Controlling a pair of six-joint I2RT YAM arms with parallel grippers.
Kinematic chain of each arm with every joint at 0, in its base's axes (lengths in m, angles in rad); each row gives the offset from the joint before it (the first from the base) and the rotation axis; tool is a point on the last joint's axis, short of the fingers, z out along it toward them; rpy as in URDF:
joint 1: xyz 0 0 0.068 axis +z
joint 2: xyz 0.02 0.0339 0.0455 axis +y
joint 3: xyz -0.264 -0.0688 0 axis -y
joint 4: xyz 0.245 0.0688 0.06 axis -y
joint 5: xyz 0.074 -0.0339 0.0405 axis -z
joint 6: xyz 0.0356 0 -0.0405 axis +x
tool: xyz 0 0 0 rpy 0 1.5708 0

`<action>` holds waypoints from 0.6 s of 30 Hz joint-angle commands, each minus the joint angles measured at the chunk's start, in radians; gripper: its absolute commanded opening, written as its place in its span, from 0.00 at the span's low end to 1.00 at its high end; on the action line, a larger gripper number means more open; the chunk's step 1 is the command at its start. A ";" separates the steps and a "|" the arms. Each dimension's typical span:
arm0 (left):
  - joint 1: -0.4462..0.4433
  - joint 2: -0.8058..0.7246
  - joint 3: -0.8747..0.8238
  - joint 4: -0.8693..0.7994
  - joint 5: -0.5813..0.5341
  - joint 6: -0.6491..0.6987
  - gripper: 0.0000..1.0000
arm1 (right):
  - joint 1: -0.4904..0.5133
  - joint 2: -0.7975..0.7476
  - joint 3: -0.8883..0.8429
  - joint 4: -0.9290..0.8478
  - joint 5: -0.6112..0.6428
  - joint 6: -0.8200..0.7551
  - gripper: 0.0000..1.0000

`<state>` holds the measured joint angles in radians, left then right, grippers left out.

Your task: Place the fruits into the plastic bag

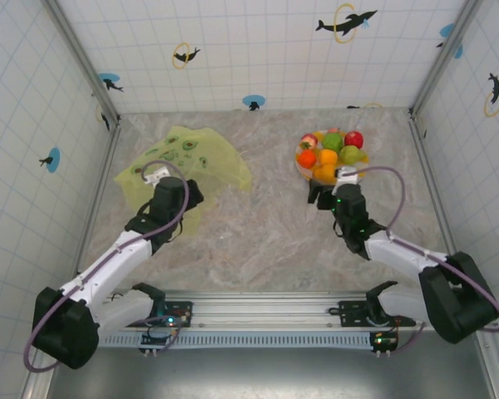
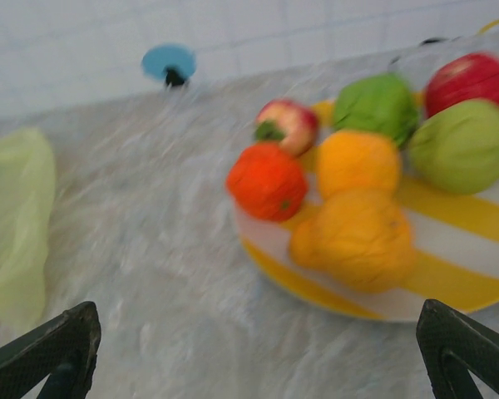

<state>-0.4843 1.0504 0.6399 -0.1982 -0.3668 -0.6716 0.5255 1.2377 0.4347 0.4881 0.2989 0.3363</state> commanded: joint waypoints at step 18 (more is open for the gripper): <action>-0.200 0.350 0.024 -0.027 -0.310 0.039 0.30 | 0.178 0.324 0.216 -0.007 -0.068 -0.146 1.00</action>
<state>-0.6819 1.4055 0.6796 -0.2905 -0.6712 -0.6727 0.6876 1.5284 0.5953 0.4591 0.2790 0.2668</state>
